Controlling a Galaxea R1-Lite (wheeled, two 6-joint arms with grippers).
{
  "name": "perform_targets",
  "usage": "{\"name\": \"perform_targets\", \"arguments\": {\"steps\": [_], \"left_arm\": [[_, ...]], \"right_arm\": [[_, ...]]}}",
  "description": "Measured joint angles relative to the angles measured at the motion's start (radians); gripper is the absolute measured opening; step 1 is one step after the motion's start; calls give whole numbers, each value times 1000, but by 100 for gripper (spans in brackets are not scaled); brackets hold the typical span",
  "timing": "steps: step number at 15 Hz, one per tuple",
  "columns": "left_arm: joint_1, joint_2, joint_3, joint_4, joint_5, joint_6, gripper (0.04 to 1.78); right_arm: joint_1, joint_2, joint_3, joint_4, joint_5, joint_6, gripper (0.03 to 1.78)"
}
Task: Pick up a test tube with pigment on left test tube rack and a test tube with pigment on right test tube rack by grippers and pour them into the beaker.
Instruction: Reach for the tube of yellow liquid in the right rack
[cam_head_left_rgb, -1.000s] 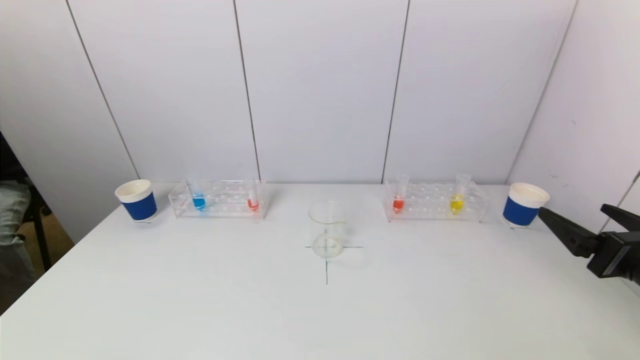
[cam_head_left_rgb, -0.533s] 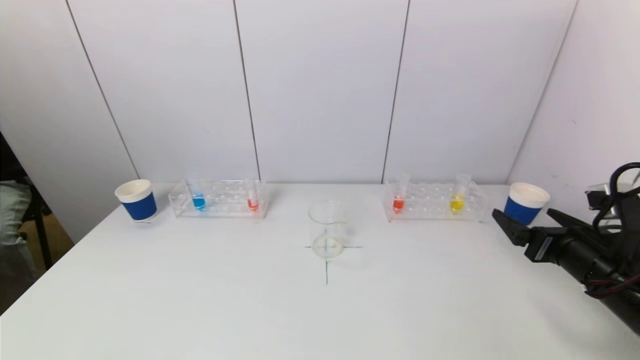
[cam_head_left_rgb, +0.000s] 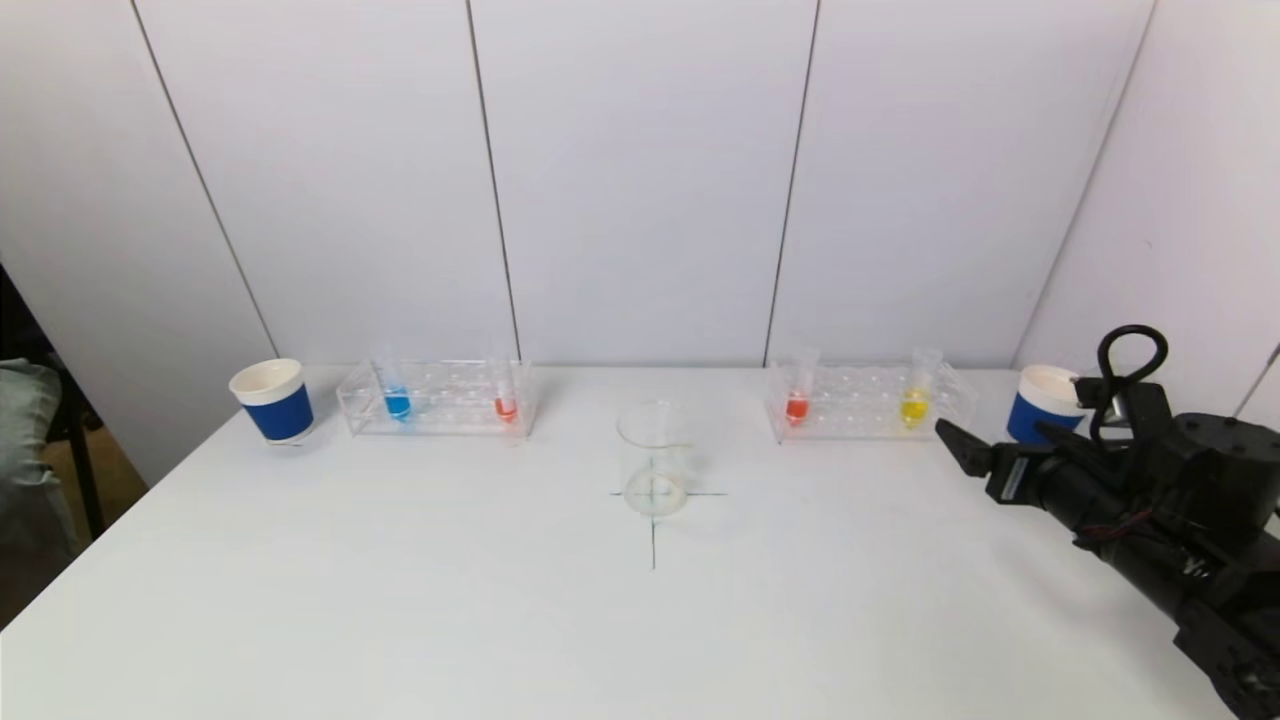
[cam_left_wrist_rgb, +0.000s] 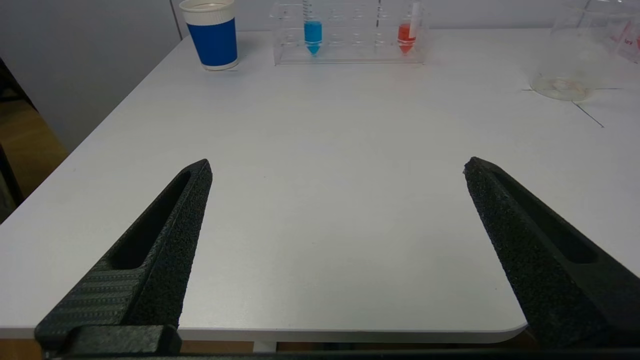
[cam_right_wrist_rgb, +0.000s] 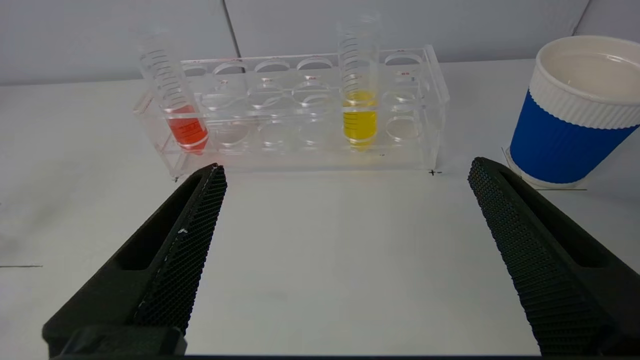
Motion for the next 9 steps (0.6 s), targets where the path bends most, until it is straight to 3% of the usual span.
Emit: {"name": "perform_targets", "arguments": {"steps": [6,9], "left_arm": [[0,0,0,0,0,0,176],[0,0,0,0,0,0,176]], "right_arm": [[0,92,-110,0,-3,1,176],[0,134,-165,0,-27,1,176]]}}
